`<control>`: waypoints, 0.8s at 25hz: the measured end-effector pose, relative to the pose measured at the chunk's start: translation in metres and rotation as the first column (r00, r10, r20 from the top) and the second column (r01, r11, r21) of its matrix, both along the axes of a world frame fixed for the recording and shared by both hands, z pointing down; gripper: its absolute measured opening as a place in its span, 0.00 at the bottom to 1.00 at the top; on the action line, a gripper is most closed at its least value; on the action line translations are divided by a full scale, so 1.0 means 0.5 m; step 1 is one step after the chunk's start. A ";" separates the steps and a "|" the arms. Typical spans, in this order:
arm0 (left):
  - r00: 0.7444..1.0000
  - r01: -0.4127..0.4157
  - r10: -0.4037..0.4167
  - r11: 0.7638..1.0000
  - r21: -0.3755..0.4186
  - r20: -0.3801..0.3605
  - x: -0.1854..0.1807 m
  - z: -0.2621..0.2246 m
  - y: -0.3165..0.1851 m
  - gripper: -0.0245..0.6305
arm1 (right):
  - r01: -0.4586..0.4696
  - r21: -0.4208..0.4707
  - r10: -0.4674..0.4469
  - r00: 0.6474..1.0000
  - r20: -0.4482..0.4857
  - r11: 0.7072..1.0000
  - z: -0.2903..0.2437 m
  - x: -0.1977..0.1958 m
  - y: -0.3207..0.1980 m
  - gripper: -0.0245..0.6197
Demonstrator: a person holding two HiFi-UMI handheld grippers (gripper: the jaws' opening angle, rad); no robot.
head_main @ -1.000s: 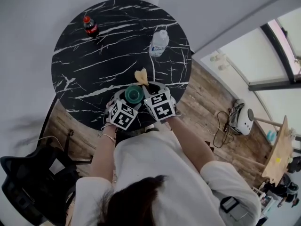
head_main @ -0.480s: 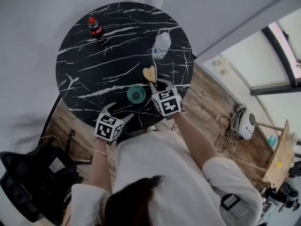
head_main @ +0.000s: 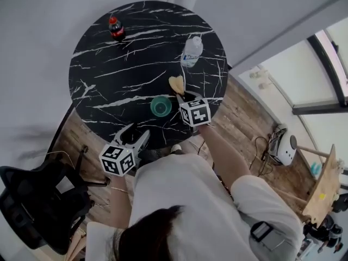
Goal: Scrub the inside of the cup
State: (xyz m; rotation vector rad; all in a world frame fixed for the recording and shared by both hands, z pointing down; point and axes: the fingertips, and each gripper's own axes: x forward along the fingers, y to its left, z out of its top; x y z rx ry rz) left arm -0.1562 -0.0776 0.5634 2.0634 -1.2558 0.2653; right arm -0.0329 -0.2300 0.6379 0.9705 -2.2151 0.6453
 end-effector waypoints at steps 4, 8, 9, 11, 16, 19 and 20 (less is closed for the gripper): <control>0.999 0.041 -0.041 0.999 0.025 0.000 -0.007 -0.015 0.013 0.33 | 0.009 -0.024 -0.010 1.000 -0.023 1.000 0.022 0.004 0.010 0.13; 0.997 0.082 -0.082 0.996 0.039 0.009 -0.018 -0.022 0.021 0.24 | 0.000 -0.052 0.000 1.000 0.001 0.999 0.021 0.003 0.015 0.26; 0.996 0.089 -0.089 0.995 0.046 0.007 -0.021 -0.025 0.020 0.21 | -0.002 -0.055 0.003 1.000 0.009 0.998 0.018 0.002 0.015 0.27; 0.994 0.105 -0.105 0.992 0.067 -0.011 -0.023 -0.033 0.014 0.13 | -0.001 -0.060 0.002 1.000 0.013 0.998 0.016 0.007 0.016 0.30; 0.988 0.152 -0.147 0.979 0.134 -0.046 -0.019 -0.067 -0.001 0.07 | -0.020 -0.038 0.024 0.995 0.099 0.999 -0.031 0.027 0.023 0.36; 0.985 0.171 -0.169 0.973 0.152 -0.030 -0.013 -0.080 -0.013 0.07 | -0.043 0.009 0.041 0.987 0.152 0.999 -0.076 0.053 0.016 0.37; 0.982 0.186 -0.185 0.970 0.153 -0.022 -0.013 -0.082 -0.015 0.06 | -0.047 0.028 0.041 0.984 0.175 0.999 -0.096 0.059 0.018 0.37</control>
